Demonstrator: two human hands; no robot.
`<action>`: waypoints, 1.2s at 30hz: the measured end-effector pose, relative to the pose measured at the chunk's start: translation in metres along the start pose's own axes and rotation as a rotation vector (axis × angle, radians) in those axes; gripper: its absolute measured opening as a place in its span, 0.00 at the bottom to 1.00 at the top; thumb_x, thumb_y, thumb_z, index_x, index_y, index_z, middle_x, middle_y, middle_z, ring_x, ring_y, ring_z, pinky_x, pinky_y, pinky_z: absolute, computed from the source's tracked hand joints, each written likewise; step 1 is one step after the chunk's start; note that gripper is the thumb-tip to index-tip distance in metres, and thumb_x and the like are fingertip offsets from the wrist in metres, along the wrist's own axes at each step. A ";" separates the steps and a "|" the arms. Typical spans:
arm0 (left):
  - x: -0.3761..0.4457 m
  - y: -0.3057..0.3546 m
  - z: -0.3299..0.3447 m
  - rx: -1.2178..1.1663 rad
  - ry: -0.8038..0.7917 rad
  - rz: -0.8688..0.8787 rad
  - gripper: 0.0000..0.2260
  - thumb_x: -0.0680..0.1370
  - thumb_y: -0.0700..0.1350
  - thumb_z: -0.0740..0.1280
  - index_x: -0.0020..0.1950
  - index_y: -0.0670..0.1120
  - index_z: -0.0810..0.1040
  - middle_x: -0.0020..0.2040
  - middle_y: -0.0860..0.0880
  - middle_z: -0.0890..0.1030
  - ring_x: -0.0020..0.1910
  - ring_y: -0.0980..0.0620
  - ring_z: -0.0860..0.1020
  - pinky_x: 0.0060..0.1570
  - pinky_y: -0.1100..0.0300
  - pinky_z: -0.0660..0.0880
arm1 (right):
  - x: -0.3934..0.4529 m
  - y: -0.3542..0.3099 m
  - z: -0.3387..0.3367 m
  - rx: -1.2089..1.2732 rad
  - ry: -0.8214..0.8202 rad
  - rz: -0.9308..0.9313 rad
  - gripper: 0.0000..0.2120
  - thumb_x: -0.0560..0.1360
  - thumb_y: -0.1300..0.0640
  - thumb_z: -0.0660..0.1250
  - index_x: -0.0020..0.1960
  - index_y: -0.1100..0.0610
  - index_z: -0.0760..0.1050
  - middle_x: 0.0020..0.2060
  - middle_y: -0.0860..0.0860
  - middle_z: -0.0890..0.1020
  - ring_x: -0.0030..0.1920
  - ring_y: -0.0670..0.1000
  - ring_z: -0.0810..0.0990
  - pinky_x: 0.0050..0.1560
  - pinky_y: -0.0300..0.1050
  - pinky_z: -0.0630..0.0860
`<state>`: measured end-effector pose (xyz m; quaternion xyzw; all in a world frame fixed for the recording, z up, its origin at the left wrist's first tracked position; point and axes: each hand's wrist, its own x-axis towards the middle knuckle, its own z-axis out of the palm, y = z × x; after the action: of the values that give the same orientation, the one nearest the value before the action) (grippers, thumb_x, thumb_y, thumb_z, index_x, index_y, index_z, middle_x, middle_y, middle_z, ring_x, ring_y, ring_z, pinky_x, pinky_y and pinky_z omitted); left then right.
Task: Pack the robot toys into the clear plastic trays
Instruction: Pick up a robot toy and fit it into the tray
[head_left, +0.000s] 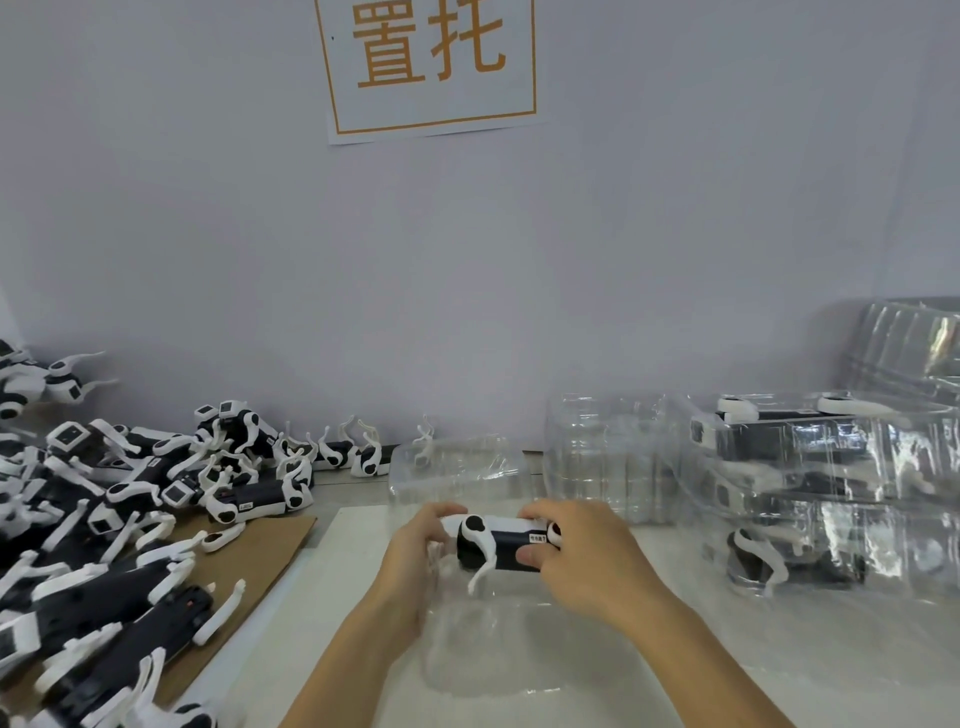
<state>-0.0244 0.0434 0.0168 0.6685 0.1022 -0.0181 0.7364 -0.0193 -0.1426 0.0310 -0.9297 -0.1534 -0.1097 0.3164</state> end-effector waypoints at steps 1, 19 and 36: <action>-0.003 0.000 0.001 -0.062 -0.020 -0.014 0.10 0.76 0.43 0.64 0.41 0.47 0.84 0.35 0.45 0.83 0.27 0.49 0.80 0.22 0.63 0.72 | 0.001 0.001 0.001 0.008 0.003 -0.010 0.08 0.74 0.50 0.72 0.52 0.43 0.79 0.40 0.44 0.80 0.46 0.49 0.76 0.42 0.41 0.70; -0.003 -0.006 -0.004 -0.089 -0.103 -0.085 0.15 0.81 0.55 0.63 0.52 0.48 0.86 0.48 0.42 0.86 0.41 0.45 0.85 0.35 0.56 0.78 | 0.004 0.008 0.005 0.002 0.014 -0.030 0.05 0.74 0.49 0.71 0.49 0.43 0.79 0.37 0.40 0.76 0.50 0.52 0.74 0.44 0.44 0.65; 0.008 -0.005 -0.002 0.067 0.005 0.084 0.16 0.81 0.57 0.63 0.56 0.45 0.77 0.55 0.47 0.81 0.48 0.55 0.78 0.45 0.58 0.70 | 0.007 0.011 0.001 0.120 -0.021 -0.018 0.05 0.74 0.52 0.72 0.47 0.42 0.79 0.36 0.41 0.76 0.45 0.50 0.73 0.43 0.43 0.68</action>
<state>-0.0180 0.0458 0.0105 0.6967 0.0750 0.0112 0.7134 -0.0088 -0.1491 0.0258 -0.9088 -0.1714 -0.0936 0.3688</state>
